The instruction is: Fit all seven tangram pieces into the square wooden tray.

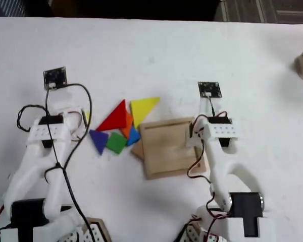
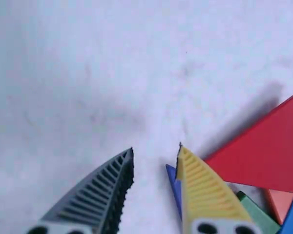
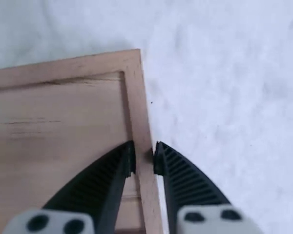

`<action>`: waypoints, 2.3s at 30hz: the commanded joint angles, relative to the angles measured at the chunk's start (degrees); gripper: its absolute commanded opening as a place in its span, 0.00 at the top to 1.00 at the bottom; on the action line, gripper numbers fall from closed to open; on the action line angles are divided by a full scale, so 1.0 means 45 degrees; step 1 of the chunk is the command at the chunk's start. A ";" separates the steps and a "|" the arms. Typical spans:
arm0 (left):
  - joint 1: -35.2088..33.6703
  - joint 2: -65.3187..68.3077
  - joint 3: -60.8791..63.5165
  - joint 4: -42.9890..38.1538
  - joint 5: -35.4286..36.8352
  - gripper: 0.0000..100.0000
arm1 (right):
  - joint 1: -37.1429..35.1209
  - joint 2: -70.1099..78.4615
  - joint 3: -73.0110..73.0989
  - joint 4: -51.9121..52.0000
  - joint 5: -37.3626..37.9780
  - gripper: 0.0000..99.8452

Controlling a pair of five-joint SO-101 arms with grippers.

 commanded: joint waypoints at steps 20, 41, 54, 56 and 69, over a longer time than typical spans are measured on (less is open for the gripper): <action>-0.0147 0.0010 -0.0742 0.0098 0.0059 0.82 | -0.1065 0.1104 -0.0821 0.0967 0.1016 0.91; -0.0068 0.0010 -0.0762 0.0078 0.0078 0.82 | -0.2647 0.1690 -0.1661 0.2647 0.2422 0.90; -0.0127 -0.0010 -0.0742 0.0098 0.0078 0.82 | -0.3624 -0.5167 0.1973 0.2002 0.4161 0.76; -0.0127 -0.0010 -0.0742 0.0098 0.0078 0.82 | -0.4952 -0.6125 0.2696 0.2256 0.5040 0.75; -0.0088 -0.0010 -0.0762 0.0059 0.0078 0.82 | -0.9797 -0.7316 0.4571 0.3780 0.9338 0.75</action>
